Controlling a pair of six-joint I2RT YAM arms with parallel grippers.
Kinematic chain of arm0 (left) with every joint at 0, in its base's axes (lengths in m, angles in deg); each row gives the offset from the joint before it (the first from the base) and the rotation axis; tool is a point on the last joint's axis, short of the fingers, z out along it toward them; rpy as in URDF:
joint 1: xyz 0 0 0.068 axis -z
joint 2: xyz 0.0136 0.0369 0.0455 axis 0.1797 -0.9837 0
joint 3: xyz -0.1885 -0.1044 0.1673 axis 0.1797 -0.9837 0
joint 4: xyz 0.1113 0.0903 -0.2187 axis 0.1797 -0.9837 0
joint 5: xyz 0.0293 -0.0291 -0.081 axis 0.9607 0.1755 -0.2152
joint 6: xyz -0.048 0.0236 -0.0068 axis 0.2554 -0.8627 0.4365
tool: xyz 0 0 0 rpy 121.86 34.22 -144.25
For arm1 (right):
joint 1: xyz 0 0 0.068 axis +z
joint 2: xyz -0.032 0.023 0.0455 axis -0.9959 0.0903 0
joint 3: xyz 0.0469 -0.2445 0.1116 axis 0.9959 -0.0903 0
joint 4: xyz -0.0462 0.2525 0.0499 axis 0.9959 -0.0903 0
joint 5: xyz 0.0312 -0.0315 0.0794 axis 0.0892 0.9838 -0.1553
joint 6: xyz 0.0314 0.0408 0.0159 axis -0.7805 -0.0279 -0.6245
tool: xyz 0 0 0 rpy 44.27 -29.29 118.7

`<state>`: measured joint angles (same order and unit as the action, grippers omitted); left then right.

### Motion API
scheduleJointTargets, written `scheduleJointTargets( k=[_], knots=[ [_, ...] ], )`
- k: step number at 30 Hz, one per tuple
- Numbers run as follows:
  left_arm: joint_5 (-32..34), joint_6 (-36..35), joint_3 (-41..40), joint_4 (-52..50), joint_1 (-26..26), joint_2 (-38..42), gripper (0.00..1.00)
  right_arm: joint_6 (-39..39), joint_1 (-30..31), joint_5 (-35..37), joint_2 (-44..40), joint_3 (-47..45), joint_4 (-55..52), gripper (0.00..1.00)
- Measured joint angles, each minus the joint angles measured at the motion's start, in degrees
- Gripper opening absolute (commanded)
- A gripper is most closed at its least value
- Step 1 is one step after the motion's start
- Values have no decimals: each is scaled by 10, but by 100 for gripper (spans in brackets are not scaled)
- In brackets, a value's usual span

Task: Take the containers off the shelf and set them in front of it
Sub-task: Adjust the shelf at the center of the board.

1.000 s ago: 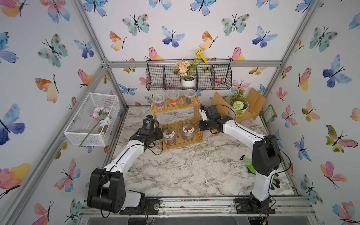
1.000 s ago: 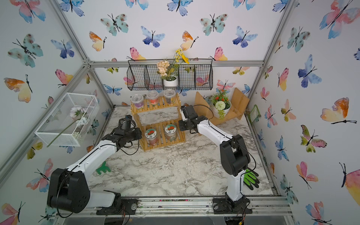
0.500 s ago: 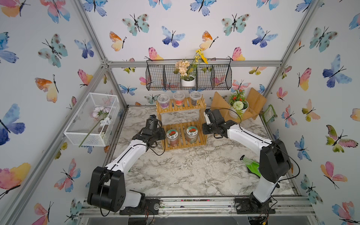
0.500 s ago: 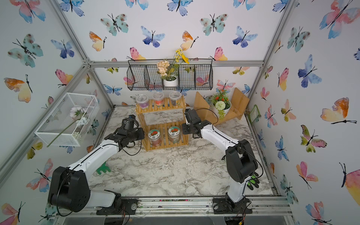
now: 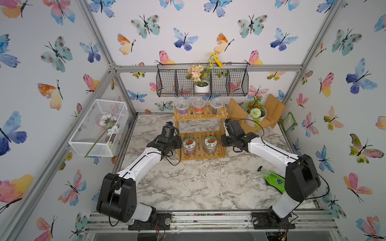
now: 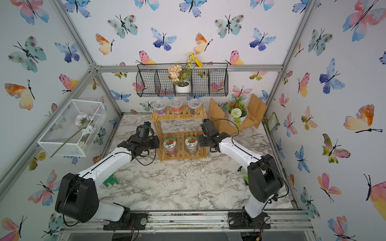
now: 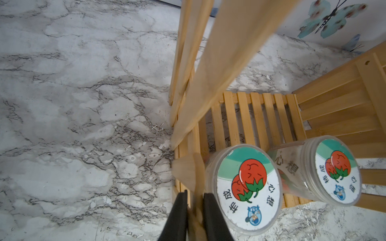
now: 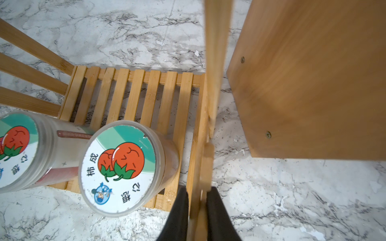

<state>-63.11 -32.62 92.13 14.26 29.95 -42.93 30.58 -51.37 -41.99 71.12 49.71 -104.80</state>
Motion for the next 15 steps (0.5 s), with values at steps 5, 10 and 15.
scheduleJointTargets(
  k=[5,10,15],
  knots=[
    [0,3,0,2,5,0,20,-6,0,5,-10,-10,0,18],
    [0,-1,-3,1,5,0,33,4,-2,5,-11,-13,0,33],
    [0,-6,-16,-7,5,0,48,13,-7,9,-13,-15,-8,44]
  ],
)
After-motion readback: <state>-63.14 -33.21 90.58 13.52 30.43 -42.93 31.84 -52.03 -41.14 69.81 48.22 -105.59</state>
